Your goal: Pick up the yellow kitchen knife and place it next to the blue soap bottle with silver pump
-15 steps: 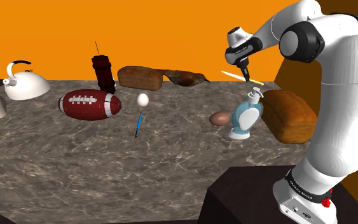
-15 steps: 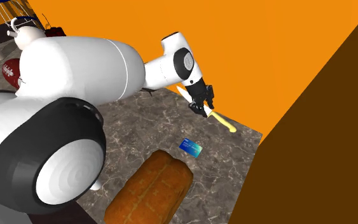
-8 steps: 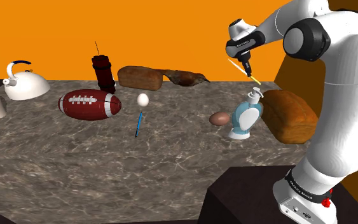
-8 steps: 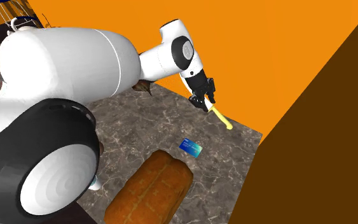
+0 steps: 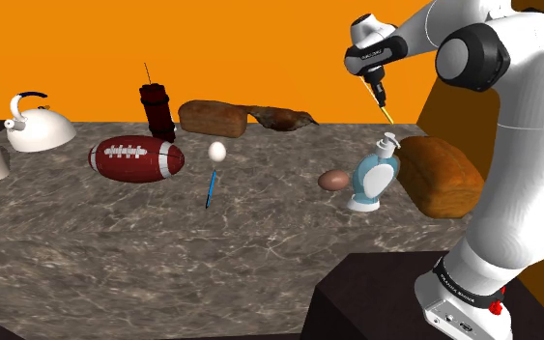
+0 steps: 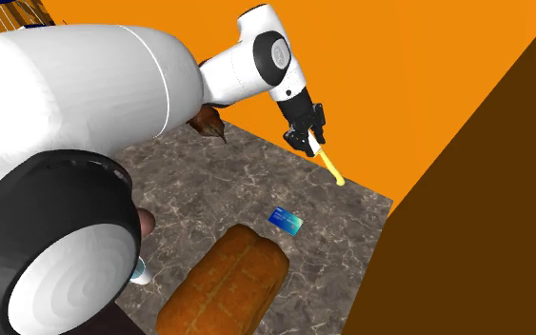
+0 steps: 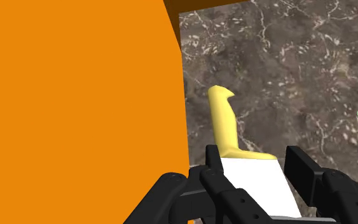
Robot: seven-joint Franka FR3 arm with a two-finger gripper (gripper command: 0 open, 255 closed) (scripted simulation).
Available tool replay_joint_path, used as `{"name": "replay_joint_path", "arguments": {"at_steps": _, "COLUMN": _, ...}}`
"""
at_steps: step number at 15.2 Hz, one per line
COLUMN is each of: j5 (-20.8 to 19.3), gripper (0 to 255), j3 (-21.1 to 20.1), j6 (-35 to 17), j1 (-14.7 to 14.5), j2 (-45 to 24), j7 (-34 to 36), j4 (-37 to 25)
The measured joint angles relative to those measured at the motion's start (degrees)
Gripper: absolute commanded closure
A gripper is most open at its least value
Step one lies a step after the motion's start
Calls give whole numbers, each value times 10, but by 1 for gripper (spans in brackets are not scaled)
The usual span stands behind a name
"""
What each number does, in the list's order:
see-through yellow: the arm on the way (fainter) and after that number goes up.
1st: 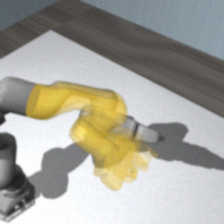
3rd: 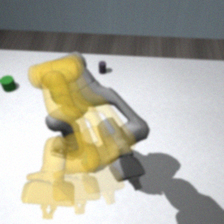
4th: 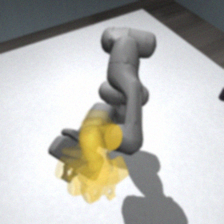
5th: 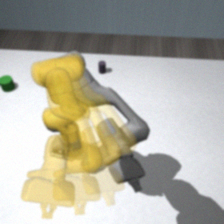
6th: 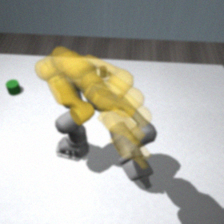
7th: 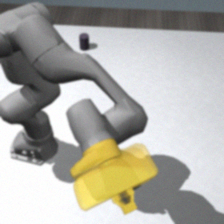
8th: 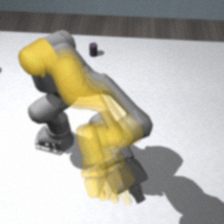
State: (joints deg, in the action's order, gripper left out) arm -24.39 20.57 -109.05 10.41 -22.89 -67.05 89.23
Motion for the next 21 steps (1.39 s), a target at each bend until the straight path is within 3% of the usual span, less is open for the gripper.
{"name": "replay_joint_path", "arguments": {"at_steps": 21, "j5": 12, "gripper": 255, "j3": 3, "j6": 135, "j1": 1, "j2": 6, "j7": -66, "j4": -144}}
